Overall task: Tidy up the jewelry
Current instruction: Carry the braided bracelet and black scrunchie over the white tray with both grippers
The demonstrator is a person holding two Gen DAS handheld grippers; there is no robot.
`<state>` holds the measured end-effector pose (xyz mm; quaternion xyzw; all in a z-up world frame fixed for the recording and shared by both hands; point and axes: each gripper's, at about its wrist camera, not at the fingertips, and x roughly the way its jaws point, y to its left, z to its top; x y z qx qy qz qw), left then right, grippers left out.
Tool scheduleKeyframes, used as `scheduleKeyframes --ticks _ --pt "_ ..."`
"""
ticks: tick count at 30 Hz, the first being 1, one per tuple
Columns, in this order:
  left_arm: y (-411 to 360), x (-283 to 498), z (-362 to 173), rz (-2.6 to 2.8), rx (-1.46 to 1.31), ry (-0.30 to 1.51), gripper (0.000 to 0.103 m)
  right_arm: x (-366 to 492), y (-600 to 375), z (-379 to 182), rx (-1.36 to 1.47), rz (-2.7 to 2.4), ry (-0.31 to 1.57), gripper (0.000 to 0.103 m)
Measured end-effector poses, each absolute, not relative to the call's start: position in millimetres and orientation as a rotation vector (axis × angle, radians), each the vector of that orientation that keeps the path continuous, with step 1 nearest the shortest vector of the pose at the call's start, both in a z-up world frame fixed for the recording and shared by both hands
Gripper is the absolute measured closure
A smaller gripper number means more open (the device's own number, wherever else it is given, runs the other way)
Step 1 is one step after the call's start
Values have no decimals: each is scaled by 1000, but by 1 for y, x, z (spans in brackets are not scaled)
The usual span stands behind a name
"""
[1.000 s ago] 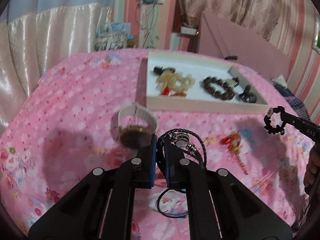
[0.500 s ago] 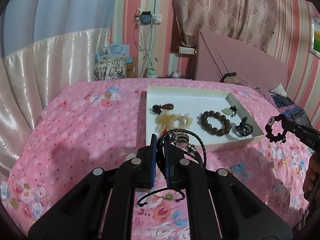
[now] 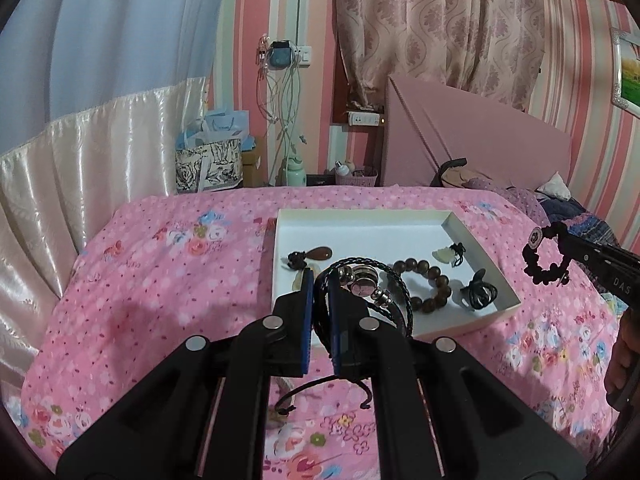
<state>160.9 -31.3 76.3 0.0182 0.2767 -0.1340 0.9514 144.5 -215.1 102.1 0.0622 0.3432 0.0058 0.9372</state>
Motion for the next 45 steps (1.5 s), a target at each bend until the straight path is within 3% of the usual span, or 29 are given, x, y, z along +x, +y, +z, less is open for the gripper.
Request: scheduleKeyframes --ticks 17,30,45 --pt "-39 204 76 -244 56 566 98 184 -215 98 137 -31 657 95" --pt "-39 225 59 -216 45 601 98 217 -238 21 204 -36 727 95" --pt "-48 253 39 -208 45 652 98 259 -228 -4 152 -5 695 95"
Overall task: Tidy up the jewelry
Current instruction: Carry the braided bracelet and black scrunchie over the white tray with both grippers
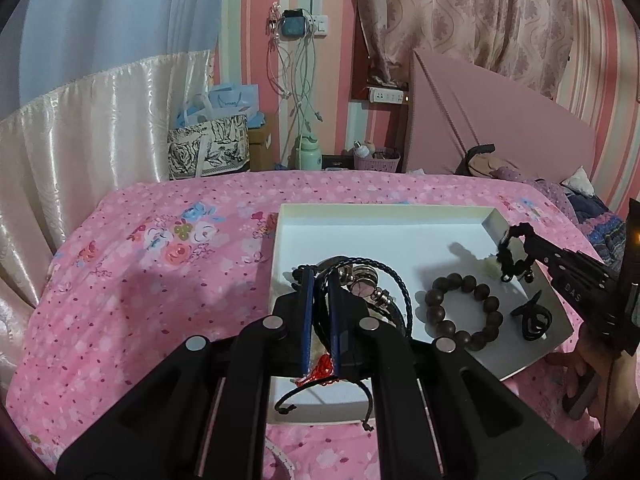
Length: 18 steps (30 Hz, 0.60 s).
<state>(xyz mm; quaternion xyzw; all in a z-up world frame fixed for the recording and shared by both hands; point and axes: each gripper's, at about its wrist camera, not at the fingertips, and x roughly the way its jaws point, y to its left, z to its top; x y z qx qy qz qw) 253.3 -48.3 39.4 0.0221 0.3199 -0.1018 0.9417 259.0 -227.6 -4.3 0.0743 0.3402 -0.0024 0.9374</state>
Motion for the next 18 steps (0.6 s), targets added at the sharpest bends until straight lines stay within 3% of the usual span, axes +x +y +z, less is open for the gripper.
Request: scheduleKeyframes --ticks 18 --pt "-86 292 68 -248 39 629 98 289 -212 61 166 54 742 95"
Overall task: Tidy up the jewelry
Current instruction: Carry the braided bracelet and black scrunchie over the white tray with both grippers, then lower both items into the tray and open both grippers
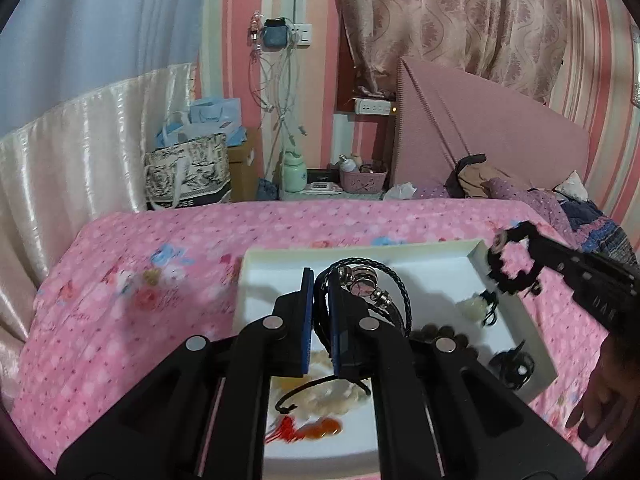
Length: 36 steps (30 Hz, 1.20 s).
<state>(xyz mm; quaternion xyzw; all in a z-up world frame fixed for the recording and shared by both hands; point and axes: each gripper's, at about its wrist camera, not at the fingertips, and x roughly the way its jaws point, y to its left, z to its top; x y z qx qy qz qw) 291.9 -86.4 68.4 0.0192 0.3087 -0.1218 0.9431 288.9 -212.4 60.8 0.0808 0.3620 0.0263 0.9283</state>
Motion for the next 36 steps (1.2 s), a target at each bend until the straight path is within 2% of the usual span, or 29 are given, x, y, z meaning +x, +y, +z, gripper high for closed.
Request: scheduleKeyframes --ticks 12,19,36 --pt "-108 330 60 -241 18 670 98 331 -171 39 101 38 887 95" --pt "-110 346 36 -221 40 724 98 343 -170 15 98 46 971 95" --pt "-126 393 -26 -164 147 958 98 377 -177 -36 12 -15 1177 95"
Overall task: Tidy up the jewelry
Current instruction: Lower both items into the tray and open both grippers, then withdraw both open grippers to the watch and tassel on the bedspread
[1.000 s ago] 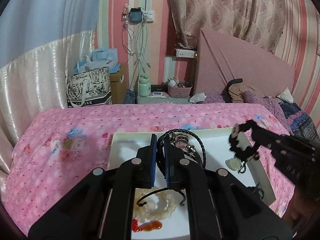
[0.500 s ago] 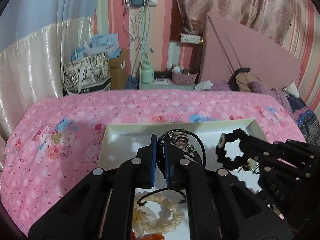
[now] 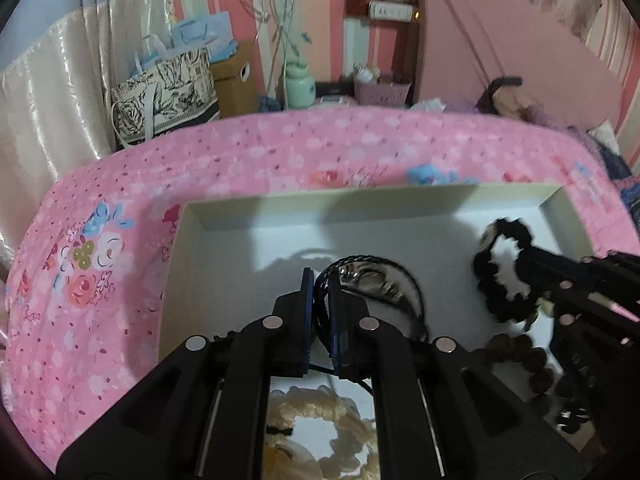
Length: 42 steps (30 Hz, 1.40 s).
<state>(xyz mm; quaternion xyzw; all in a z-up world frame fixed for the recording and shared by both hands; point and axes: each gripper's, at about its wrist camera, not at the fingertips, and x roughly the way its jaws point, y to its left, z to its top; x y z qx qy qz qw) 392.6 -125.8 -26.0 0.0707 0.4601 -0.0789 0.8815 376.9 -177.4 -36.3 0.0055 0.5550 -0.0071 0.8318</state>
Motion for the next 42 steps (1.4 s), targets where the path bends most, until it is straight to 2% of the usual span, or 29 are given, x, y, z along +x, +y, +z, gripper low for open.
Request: scheduleKeyframes --ticks 7,19,21,22,25,26,30,32,33,36,42 --pt "-131 402 -33 -144 182 995 98 381 -185 -51 16 -44 1225 95" --pt "-145 415 -32 -131 204 1025 97 385 -190 -48 29 -93 1200 93" --pt "-145 419 -33 -121 197 1033 94 386 -192 -49 39 -99 1204 92" --pt "-146 420 -33 -110 203 1032 88 385 -194 -48 47 -106 1199 92" --pt "-141 418 -34 -120 170 1028 34 383 -200 -45 73 -109 1191 91" --pt "-139 417 -33 -124 148 1026 30 382 -201 -45 82 -102 1191 91" --pt "-135 414 -25 -134 103 1021 34 379 -209 -37 104 -106 1179 91" --pt "-135 410 -16 -140 101 1002 34 376 -212 -31 121 -103 1164 79" --pt "-134 408 -12 -145 98 999 34 374 -214 -26 124 -102 1149 70" --pt "-130 405 -2 -159 87 1000 28 370 -219 -16 132 -92 1132 68" --pt "-114 387 27 -177 87 938 28 345 -230 11 138 -64 1064 68"
